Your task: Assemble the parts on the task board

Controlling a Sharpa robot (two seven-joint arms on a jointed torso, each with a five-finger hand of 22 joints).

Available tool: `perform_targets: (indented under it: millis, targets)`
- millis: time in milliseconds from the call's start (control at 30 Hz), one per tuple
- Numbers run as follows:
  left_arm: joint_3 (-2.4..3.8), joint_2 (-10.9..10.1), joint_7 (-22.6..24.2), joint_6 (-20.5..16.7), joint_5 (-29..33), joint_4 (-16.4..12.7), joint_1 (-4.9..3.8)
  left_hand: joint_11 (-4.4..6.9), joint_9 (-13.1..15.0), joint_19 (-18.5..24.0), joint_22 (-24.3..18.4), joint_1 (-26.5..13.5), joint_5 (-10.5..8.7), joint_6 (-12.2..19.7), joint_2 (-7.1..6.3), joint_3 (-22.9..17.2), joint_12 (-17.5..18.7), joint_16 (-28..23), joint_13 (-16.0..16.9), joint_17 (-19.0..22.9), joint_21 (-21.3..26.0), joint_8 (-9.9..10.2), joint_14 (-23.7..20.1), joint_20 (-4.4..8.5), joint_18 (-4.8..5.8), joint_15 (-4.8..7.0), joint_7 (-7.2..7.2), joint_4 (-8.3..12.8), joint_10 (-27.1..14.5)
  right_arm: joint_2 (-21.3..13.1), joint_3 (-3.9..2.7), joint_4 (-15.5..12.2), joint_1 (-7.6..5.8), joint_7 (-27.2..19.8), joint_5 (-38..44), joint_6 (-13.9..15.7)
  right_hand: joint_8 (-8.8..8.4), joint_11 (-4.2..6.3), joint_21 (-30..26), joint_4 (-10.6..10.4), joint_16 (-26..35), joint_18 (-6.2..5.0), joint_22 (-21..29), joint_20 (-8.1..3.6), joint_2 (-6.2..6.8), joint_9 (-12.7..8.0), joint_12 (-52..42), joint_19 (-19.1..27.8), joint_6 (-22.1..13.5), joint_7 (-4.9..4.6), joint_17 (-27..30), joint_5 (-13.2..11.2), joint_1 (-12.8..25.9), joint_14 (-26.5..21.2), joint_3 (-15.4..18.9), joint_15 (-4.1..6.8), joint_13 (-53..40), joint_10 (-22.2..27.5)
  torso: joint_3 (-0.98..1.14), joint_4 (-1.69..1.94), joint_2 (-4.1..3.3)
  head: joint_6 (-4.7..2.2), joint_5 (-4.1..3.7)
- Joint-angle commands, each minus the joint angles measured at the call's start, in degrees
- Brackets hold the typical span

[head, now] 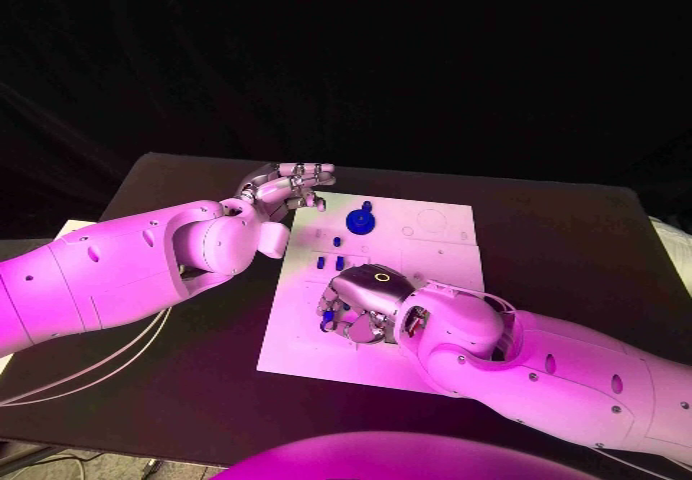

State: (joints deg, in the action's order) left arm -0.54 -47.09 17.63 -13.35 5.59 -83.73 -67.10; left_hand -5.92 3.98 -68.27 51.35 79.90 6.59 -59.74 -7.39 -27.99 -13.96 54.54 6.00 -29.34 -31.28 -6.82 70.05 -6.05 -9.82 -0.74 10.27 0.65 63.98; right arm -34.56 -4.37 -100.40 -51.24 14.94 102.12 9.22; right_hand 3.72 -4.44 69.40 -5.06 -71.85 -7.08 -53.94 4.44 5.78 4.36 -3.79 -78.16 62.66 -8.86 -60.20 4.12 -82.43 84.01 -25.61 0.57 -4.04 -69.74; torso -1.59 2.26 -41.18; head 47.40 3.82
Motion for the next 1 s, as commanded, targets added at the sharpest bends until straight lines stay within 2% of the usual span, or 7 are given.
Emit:
perform_targets:
  millis: [33, 100, 200, 600, 833, 933, 1000]
  targets:
    - [0.03, 0.1, 0.2, 1.1, -0.2, 0.0, -0.03, 0.13, -0.1, 0.2, -0.1, 0.4, -0.12, 0.4, 0.03, 0.0, -0.2, -0.2, 0.1, 0.1, 0.3, -0.2, -0.4, -0.18, -0.60, 0.06, -0.06, 0.4, -0.3, 0.2, 0.39, 0.1, 0.31, -0.1, 0.9, -2.4, -0.31, -1.17, -0.9, -0.7, 0.4, 0.57, 1.3, 1.02, 2.63, -0.6, 0.3, 0.5, -3.3, -0.73, 0.5, 0.3, 3.2, 1.2, 1.7, -0.92, 0.5, 4.7, 0.00, 0.04, 0.02, -0.02, -0.10]
    - [0.03, 0.2, 0.2, 1.1, -0.2, 0.0, -0.03, 0.13, -0.1, 0.2, -0.1, 0.4, -0.12, 0.4, 0.03, 0.0, -0.2, -0.2, 0.1, 0.1, 0.3, -0.2, -0.4, -0.18, -0.60, 0.06, -0.06, 0.4, -0.3, 0.2, 0.45, 0.1, 0.31, -0.3, 0.9, -1.9, -0.29, -1.87, -2.2, -0.7, 0.7, 0.16, 3.3, 1.60, 3.50, -0.7, 0.2, 1.4, -6.1, -1.16, 1.1, 0.2, 4.3, 1.0, 3.5, -1.39, 0.5, 8.2, 0.02, 0.06, 0.04, -0.06, -0.12]
    - [0.03, 0.1, 0.1, 1.1, -0.2, 0.0, -0.03, 0.13, -0.1, 0.2, -0.1, 0.4, -0.12, 0.4, 0.03, 0.0, -0.2, -0.2, 0.1, 0.1, 0.3, -0.2, -0.4, -0.18, -0.60, 0.06, -0.06, 0.4, -0.3, 0.2, 0.49, 0.1, 0.30, -0.5, 0.8, -1.0, -0.25, -2.14, -2.8, -0.6, 0.8, -0.05, 4.2, 1.97, 3.60, -0.6, 0.0, 1.8, -7.8, -1.35, 1.4, 0.0, 4.8, 0.9, 5.7, -1.62, 0.4, 10.6, 0.03, 0.05, 0.00, -0.15, -0.15]
    - [0.01, 0.0, 0.0, 1.2, -0.2, 0.1, -0.02, 0.13, -0.1, 0.2, -0.1, 0.4, -0.12, 0.4, 0.03, 0.0, -0.2, -0.2, 0.1, 0.1, 0.3, -0.2, -0.4, -0.18, -0.60, 0.06, -0.06, 0.4, -0.3, -2.9, 0.41, -2.0, 0.35, -1.3, -1.3, 6.6, -0.04, -2.33, -3.4, -0.7, 1.1, -0.20, 5.0, 2.22, 2.79, -0.4, -0.9, 2.1, -8.2, -1.58, 2.2, 0.4, 5.1, 0.7, 9.4, -1.81, 0.3, 11.7, 0.04, -0.02, 0.03, -0.57, -0.50]
    - [-0.05, -0.3, -0.1, 1.3, -0.2, 0.0, -0.02, 0.13, -0.1, 0.2, -0.1, 0.4, -0.12, 0.4, 0.03, 0.0, -0.2, -0.2, 0.1, 0.1, 0.3, -0.2, -0.4, -0.18, -0.60, 0.06, -0.06, 0.4, -0.3, -10.7, -1.47, -6.1, -0.11, -2.4, -12.6, 12.2, 0.33, -2.02, -3.1, -0.8, 1.9, -0.15, 4.6, 2.34, 1.79, -0.2, -3.5, 1.8, -6.5, -1.72, 3.6, 1.5, 4.8, 0.4, 11.2, -1.61, -0.2, 8.2, -0.02, -0.11, 0.10, -1.10, -1.59]
    - [-0.08, -0.5, -0.1, 1.3, -0.2, -0.1, -0.02, 0.13, -0.1, 0.2, -0.1, 0.4, -0.12, 0.4, 0.03, 0.0, -0.2, -0.2, 0.1, 0.1, 0.3, -0.2, -0.4, -0.18, -0.60, 0.06, -0.06, 0.4, -0.3, -15.1, -1.99, -8.3, -0.65, -1.5, -16.9, 12.4, 0.77, -0.86, -1.1, -1.6, -0.6, 0.29, 1.6, 1.90, 1.14, 0.0, -6.6, 0.5, -5.2, -0.98, -0.1, 2.2, 5.5, 1.3, 11.8, -0.88, -1.4, 2.3, -0.07, -0.17, 0.11, -1.41, -2.43]
    - [-0.10, -0.6, -0.1, 1.3, -0.2, -0.3, -0.02, 0.13, -0.1, 0.2, -0.1, 0.4, -0.12, 0.4, 0.03, 0.0, -0.2, -0.2, 0.1, 0.1, 0.3, -0.2, -0.4, -0.18, -0.60, 0.06, -0.06, 0.4, -0.3, -17.7, -2.19, -9.5, -0.89, -0.7, -18.8, 12.6, 0.73, 0.12, 1.0, -2.9, -3.0, 0.84, -1.7, 1.23, 0.96, -0.1, -8.7, -0.8, -4.9, -0.26, -3.6, 4.3, 7.0, 2.2, 12.5, -0.15, -2.5, -1.8, -0.08, -0.38, 0.13, -1.47, -2.66]
